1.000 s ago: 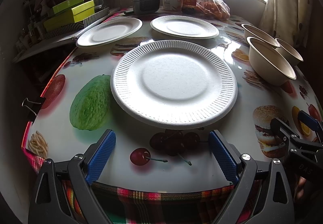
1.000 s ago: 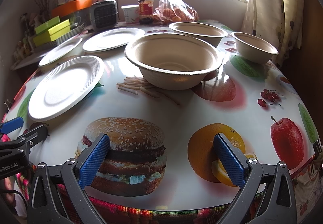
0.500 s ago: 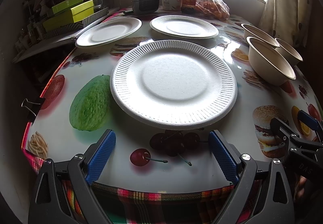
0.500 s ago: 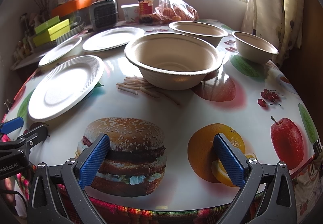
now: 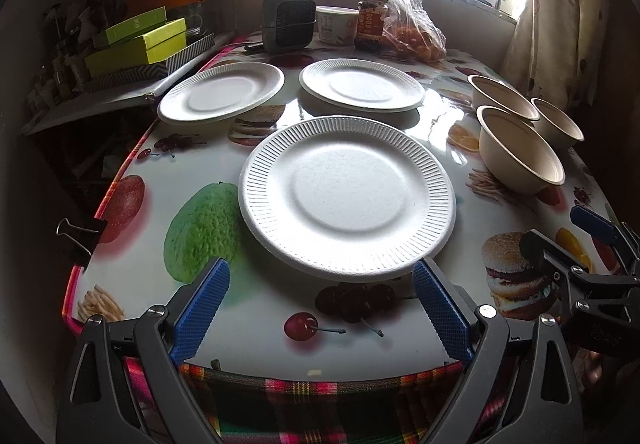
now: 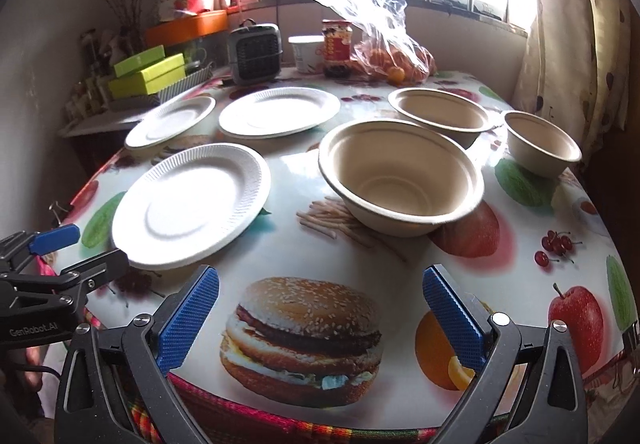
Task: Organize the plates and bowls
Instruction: 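Move the left tool to one white paper plate while the right tool reaches another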
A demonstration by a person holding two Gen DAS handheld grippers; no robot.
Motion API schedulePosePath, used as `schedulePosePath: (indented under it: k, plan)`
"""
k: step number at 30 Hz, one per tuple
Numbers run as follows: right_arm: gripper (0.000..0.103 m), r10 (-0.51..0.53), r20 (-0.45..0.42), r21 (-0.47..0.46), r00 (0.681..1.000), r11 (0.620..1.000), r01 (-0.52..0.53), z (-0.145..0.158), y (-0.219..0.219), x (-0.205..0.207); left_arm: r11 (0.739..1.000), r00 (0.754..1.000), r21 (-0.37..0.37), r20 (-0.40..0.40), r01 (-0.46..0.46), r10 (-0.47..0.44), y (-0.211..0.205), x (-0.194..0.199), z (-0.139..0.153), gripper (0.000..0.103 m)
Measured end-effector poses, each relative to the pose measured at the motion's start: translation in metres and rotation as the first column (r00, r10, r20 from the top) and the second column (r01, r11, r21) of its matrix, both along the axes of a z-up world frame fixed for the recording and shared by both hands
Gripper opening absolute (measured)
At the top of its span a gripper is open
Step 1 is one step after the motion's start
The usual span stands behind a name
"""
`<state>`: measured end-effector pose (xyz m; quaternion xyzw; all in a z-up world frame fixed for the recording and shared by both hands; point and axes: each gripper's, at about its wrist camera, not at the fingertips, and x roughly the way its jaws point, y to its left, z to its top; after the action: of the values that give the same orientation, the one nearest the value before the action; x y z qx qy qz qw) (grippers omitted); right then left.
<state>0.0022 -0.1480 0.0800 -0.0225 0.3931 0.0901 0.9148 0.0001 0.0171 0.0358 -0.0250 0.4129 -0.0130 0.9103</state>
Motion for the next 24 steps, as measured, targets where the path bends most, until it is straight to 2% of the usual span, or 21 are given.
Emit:
schedulePosePath:
  k: [12,24]
  plan:
    - [0.103,0.119,0.031,0.029,0.992,0.992,-0.120,0.040,0.044,0.057,0.992,0.991,-0.034,0.041,-0.124,0.126,0.054,0.036,0.036,0.094]
    - [0.103,0.200,0.029,0.027,0.979,0.979,-0.201,0.055,0.085,0.122,0.980,0.979,-0.036,0.059,-0.194,0.196,0.095,0.077,0.049,0.093]
